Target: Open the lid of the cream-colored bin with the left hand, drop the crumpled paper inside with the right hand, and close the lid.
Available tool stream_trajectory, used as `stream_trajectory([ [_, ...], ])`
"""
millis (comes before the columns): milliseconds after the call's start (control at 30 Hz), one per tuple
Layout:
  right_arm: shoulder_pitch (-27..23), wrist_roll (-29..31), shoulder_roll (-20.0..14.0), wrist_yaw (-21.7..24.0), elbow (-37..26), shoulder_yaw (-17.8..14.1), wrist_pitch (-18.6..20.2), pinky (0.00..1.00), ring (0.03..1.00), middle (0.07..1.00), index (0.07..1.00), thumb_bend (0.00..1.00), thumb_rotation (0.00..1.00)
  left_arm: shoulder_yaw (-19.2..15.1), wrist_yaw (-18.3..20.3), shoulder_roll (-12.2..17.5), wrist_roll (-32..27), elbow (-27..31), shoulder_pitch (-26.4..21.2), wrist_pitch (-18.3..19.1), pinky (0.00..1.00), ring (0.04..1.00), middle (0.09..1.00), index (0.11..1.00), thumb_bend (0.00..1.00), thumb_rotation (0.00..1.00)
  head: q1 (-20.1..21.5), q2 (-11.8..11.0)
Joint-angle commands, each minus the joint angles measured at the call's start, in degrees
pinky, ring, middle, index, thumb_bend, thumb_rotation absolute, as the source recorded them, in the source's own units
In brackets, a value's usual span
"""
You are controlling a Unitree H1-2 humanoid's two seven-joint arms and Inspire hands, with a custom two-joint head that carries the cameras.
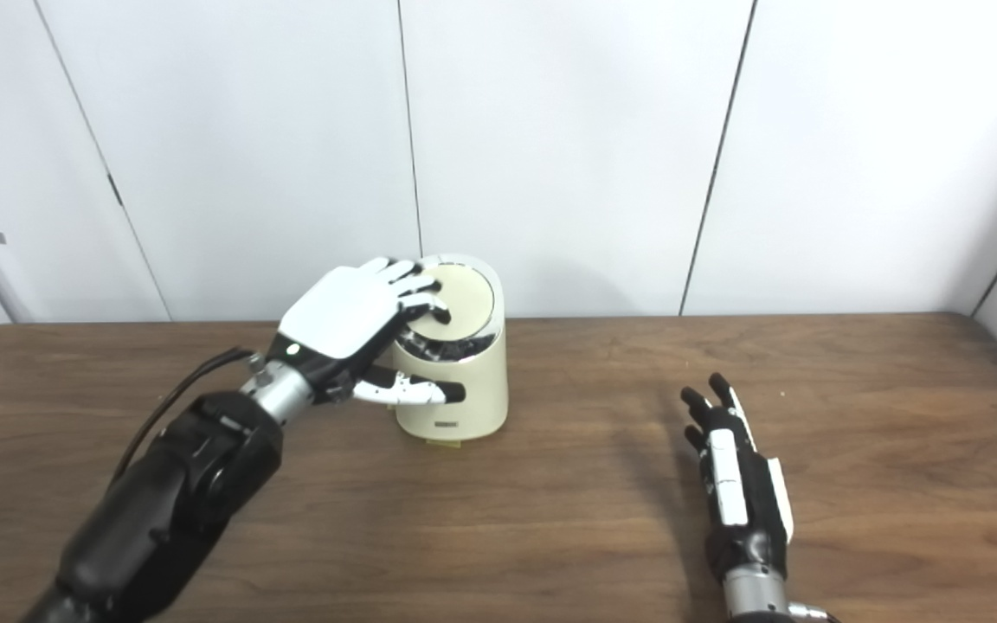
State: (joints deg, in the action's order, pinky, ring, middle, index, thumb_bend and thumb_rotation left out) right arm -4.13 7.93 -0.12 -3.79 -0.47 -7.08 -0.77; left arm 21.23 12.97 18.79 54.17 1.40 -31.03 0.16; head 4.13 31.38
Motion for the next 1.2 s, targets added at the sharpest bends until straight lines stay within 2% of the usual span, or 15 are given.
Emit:
stream_trajectory([
  [0, -0.1, 0.7, 1.7, 0.1, -0.4, 0.3, -1.3, 0.92, 0.933, 0.859, 0.938, 0.60, 0.84, -2.3, -1.1, -1.8, -2.9, 3.0, -1.5, 1.6, 0.78, 0.861, 0.856, 0.812, 0.65, 0.75, 0.1, 0.0],
  [133, -0.1, 0.8, 1.7, 0.0, -0.8, 0.4, -1.0, 0.91, 0.931, 0.857, 0.937, 0.60, 0.84, -8.6, -1.6, -5.5, -11.0, 5.4, -0.9, 4.1, 0.74, 0.842, 0.853, 0.851, 0.61, 0.70, 0.1, 0.0],
  [267, -0.2, 1.2, 1.7, 0.2, -0.8, 0.3, -0.8, 0.92, 0.935, 0.861, 0.939, 0.61, 0.83, -13.2, -0.9, -7.8, -18.0, 6.2, -1.0, 7.4, 0.79, 0.876, 0.872, 0.894, 0.59, 0.72, 0.0, 0.0],
  [367, -0.2, 1.0, 1.4, 0.3, -0.7, 0.4, -0.9, 0.92, 0.935, 0.862, 0.941, 0.60, 0.83, -17.2, -0.6, -9.5, -25.8, 6.6, -0.5, 9.3, 0.81, 0.878, 0.879, 0.943, 0.58, 0.72, -0.1, 0.1],
  [433, -0.2, 0.9, 1.2, 0.4, -0.7, 0.4, -0.9, 0.92, 0.934, 0.863, 0.942, 0.60, 0.83, -19.7, -1.2, -10.4, -30.5, 6.6, 0.4, 10.0, 0.83, 0.885, 0.886, 0.969, 0.56, 0.70, -0.2, 0.2],
  [500, -0.1, 0.9, 1.2, 0.4, -1.1, 0.5, -0.6, 0.91, 0.931, 0.864, 0.939, 0.60, 0.83, -22.1, -2.4, -11.6, -33.9, 6.9, 1.5, 11.2, 0.90, 0.904, 0.896, 0.986, 0.57, 0.72, -0.3, 0.3],
  [667, 0.0, 1.3, 0.9, 0.7, -1.7, 0.4, 0.2, 0.91, 0.929, 0.864, 0.933, 0.60, 0.81, -27.1, -4.9, -12.8, -41.9, 8.4, 6.1, 11.1, 0.93, 0.912, 0.911, 1.000, 0.56, 0.72, -0.6, 0.6],
  [767, 0.1, 1.2, 0.7, 0.8, -2.3, 0.6, 0.6, 0.91, 0.926, 0.864, 0.928, 0.60, 0.81, -28.6, -6.4, -13.2, -43.9, 10.2, 9.2, 12.4, 0.93, 0.900, 0.910, 0.996, 0.56, 0.74, -0.8, 0.8],
  [900, 0.2, 0.9, 0.3, 0.9, -2.7, 0.8, 0.9, 0.92, 0.928, 0.866, 0.922, 0.59, 0.80, -29.9, -7.1, -12.8, -47.5, 11.6, 14.4, 12.3, 0.94, 0.912, 0.907, 0.978, 0.53, 0.76, -1.2, 1.0],
  [967, 0.2, 1.0, 0.1, 1.0, -2.6, 0.8, 0.9, 0.92, 0.929, 0.864, 0.921, 0.59, 0.81, -30.1, -7.2, -12.5, -48.5, 11.8, 16.5, 12.1, 0.95, 0.919, 0.916, 0.976, 0.49, 0.76, -1.5, 1.0],
  [1100, 0.1, 0.9, -0.3, 1.2, -2.6, 0.6, 0.6, 0.91, 0.929, 0.863, 0.919, 0.60, 0.82, -30.1, -7.5, -11.9, -48.9, 12.9, 20.5, 13.1, 0.93, 0.935, 0.927, 0.976, 0.49, 0.80, -1.7, 1.3],
  [1167, 0.0, 1.0, -0.6, 1.6, -2.2, 0.5, 0.2, 0.92, 0.934, 0.870, 0.925, 0.61, 0.83, -30.5, -7.5, -12.1, -50.4, 12.9, 22.0, 12.8, 0.96, 0.956, 0.942, 0.986, 0.47, 0.82, -1.9, 1.5],
])
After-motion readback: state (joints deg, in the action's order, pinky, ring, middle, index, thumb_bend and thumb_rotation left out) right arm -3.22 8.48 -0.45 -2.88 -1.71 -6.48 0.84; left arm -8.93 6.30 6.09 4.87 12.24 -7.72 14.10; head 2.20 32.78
